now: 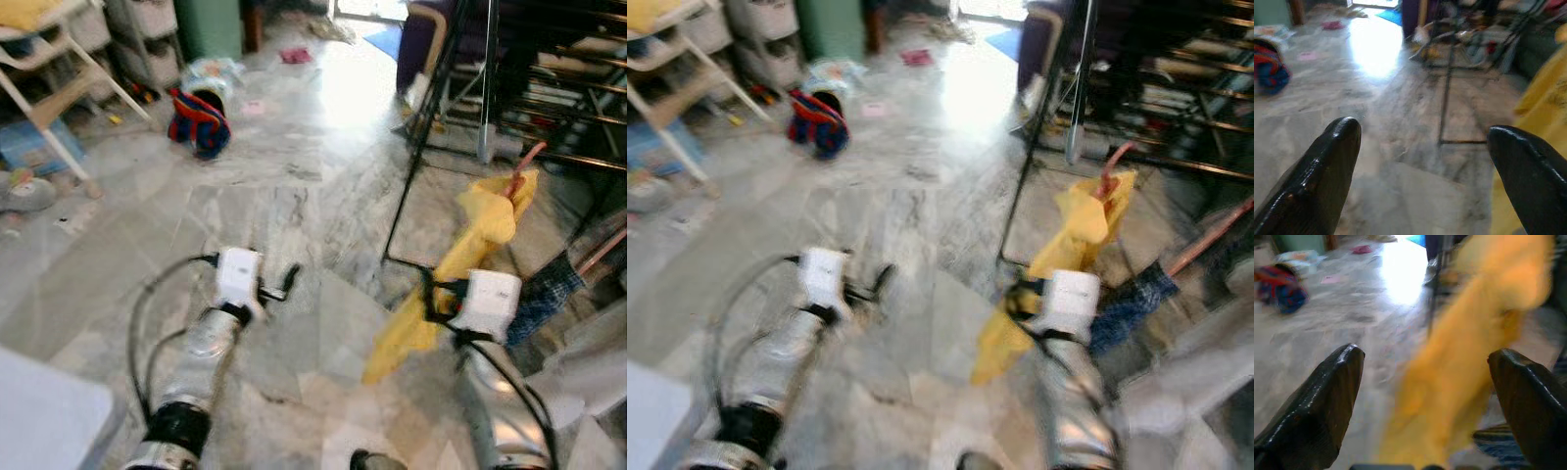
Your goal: Hang hanger
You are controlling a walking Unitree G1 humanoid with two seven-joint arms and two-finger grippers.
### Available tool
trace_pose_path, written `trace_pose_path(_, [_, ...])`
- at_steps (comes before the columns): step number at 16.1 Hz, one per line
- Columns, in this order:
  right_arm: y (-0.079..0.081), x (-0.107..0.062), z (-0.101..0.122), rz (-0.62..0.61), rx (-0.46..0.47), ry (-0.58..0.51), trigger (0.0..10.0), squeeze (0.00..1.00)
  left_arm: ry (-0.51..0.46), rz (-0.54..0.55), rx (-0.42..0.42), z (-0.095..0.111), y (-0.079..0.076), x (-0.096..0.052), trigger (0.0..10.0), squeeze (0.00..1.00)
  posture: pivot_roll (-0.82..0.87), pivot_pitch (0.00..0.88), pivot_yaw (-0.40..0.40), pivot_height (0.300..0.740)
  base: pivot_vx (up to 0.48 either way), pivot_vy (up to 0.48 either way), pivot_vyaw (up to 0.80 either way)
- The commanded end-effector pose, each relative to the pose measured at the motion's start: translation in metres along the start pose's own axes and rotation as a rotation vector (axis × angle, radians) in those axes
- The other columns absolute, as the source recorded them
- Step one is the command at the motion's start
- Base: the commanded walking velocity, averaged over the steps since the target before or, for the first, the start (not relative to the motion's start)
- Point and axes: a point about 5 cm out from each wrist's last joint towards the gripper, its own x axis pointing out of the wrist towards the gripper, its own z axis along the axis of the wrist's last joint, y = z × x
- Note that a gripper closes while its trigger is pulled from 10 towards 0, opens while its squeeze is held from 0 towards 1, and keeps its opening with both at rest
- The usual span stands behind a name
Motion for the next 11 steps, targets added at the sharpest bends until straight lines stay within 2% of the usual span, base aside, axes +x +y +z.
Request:
trace_pose_path(1, [-0.014, -0.002, 0.002, -0.043, -0.022, -0.005, 10.0, 0.00, 0.010, -0.041, -0.011, -0.002, -0.013, 0.002, 10.0, 0.00, -0.04, 0.164, -0.002, 0.740, 0.000, 0.000, -0.79])
trace_pose_path(3, [-0.015, -0.001, 0.003, -0.046, -0.021, -0.010, 10.0, 0.00, 0.011, -0.047, -0.013, -0.003, -0.016, 0.002, 10.0, 0.00, -0.05, 0.169, -0.003, 0.740, 0.000, 0.000, -0.75])
trace_pose_path(11, [-0.021, 0.016, 0.024, -0.080, -0.018, -0.062, 10.0, 0.00, 0.004, -0.077, -0.023, -0.002, -0.022, 0.002, 10.0, 0.00, -0.04, 0.184, -0.005, 0.740, 0.000, 0.000, 0.00])
